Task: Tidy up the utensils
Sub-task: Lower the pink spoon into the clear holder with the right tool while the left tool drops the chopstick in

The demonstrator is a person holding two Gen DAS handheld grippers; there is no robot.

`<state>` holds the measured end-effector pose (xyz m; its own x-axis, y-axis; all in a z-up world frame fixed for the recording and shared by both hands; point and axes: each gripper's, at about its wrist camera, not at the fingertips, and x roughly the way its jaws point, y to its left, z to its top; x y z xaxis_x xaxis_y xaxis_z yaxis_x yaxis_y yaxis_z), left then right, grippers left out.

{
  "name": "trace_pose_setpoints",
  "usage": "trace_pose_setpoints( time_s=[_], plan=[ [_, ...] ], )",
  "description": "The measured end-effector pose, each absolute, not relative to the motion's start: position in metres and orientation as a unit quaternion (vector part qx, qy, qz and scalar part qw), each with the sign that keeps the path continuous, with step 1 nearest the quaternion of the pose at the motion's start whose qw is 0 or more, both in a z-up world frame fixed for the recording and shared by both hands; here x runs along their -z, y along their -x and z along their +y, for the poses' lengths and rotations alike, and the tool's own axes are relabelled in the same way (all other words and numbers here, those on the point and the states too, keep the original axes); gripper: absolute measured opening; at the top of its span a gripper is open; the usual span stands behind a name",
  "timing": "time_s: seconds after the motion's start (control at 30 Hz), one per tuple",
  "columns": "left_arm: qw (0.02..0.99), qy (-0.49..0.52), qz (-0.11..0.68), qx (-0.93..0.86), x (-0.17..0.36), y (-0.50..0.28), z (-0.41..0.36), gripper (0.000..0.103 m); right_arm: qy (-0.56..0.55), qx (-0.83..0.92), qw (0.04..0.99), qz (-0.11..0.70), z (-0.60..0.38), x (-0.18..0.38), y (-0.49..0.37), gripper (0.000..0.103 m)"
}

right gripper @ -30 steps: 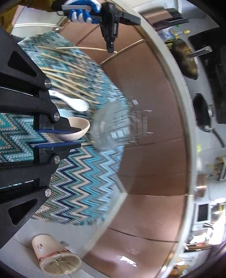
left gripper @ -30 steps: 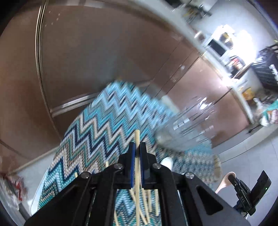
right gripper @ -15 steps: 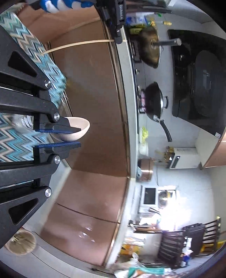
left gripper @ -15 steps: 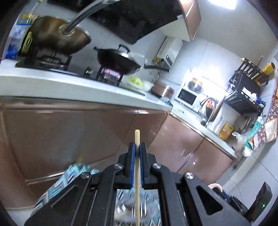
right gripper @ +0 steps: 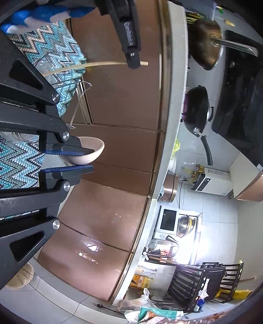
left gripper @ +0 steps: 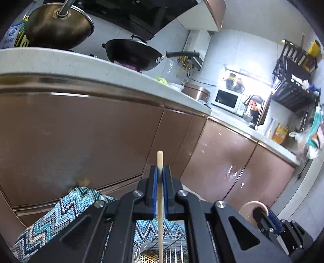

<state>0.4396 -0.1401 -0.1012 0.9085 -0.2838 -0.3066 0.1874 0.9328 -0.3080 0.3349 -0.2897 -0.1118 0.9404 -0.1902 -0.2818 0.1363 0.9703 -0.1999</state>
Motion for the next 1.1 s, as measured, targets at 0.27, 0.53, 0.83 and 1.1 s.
trace_pose_setpoints(
  time_s=[0.27, 0.53, 0.83, 1.1],
  plan=[
    [0.973, 0.118, 0.159, 0.114, 0.125, -0.426, -0.145, 0.009, 0.084, 0.070, 0.980, 0.167, -0.287, 0.137, -0.338, 0.024],
    [0.975, 0.117, 0.151, 0.113, 0.107, -0.392, -0.122, 0.047, 0.059, 0.072, 0.985, 0.148, -0.291, 0.116, -0.307, 0.058],
    [0.983, 0.093, 0.133, 0.089, 0.067, -0.317, -0.088, 0.068, 0.013, 0.084, 0.988, 0.131, -0.296, 0.070, -0.233, 0.102],
    [0.988, 0.077, 0.118, 0.058, 0.036, -0.237, -0.049, 0.076, -0.012, 0.108, 0.986, 0.128, -0.293, 0.032, -0.158, 0.103]
  ],
)
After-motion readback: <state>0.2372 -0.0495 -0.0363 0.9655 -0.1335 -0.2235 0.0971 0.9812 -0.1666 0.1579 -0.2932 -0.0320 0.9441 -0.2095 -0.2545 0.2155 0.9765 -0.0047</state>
